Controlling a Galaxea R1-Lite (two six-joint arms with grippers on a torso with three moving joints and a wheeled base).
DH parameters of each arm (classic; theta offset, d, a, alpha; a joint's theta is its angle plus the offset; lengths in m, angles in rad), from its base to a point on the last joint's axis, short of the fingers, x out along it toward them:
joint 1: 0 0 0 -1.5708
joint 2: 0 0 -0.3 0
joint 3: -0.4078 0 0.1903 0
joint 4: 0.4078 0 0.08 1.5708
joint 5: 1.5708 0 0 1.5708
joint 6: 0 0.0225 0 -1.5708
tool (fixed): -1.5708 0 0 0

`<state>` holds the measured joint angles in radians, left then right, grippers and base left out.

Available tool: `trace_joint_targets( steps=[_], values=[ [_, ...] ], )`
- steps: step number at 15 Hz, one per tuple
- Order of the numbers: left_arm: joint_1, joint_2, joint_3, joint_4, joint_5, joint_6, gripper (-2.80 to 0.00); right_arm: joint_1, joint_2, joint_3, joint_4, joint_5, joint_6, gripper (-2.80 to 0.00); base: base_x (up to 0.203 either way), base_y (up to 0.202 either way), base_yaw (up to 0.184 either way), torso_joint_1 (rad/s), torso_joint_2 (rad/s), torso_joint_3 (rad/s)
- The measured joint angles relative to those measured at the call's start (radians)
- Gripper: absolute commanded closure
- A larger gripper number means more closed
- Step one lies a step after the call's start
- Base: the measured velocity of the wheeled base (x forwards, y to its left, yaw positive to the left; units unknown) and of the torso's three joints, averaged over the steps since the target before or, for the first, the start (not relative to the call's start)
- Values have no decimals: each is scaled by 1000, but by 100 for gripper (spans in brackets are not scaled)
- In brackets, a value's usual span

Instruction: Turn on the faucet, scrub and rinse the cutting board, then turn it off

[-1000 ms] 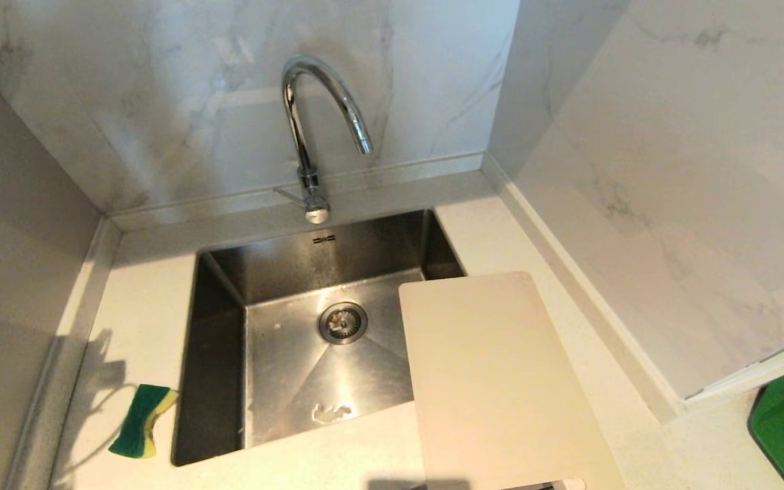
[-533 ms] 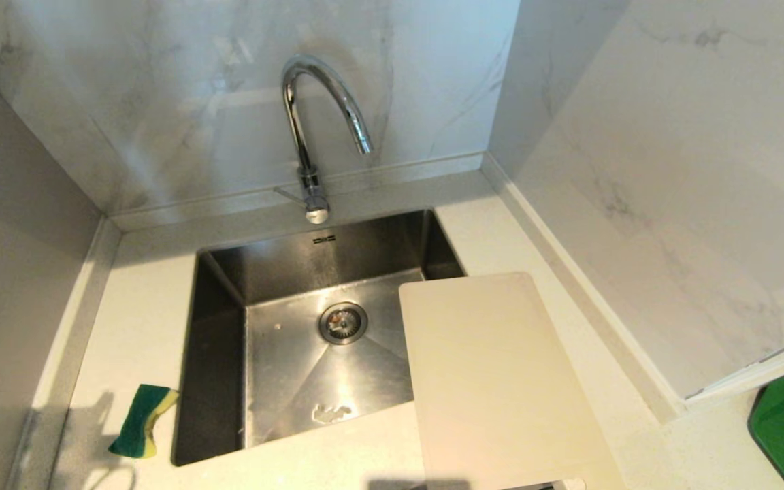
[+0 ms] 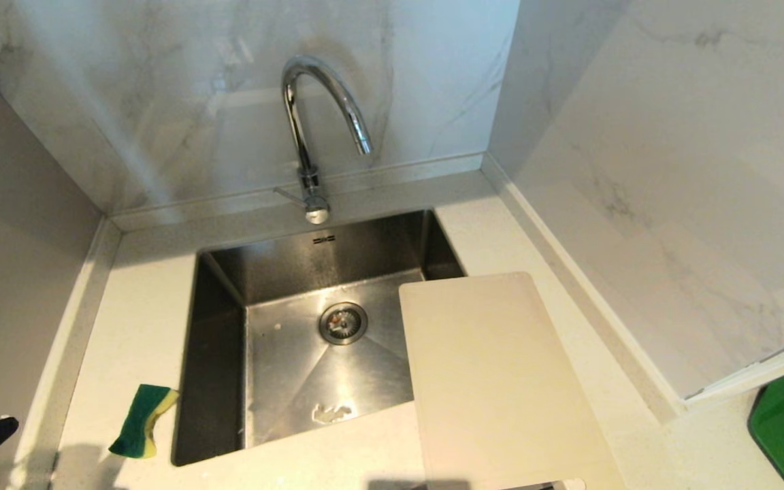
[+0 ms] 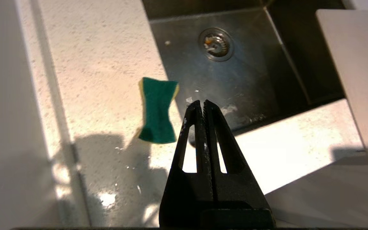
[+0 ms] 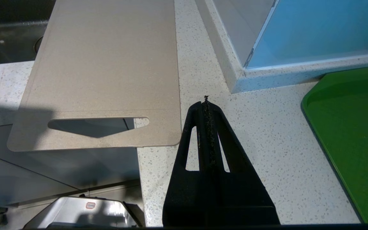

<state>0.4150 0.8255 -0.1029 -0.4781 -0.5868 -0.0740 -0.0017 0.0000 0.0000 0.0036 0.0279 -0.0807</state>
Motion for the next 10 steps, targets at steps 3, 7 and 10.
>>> trace_joint_targets(
  steps=[3,7,10],
  values=[
    [4,-12,9,3,1,3,0,0,0,0,-1,0,0,0,0,0,0,0,0,0],
    [4,-44,15,4,41,6,0,0,0,0,0,0,0,0,0,0,0,0,0,0],
    [-87,-111,29,33,176,13,0,0,0,0,0,1,0,0,0,0,0,0,0,0]
  ],
)
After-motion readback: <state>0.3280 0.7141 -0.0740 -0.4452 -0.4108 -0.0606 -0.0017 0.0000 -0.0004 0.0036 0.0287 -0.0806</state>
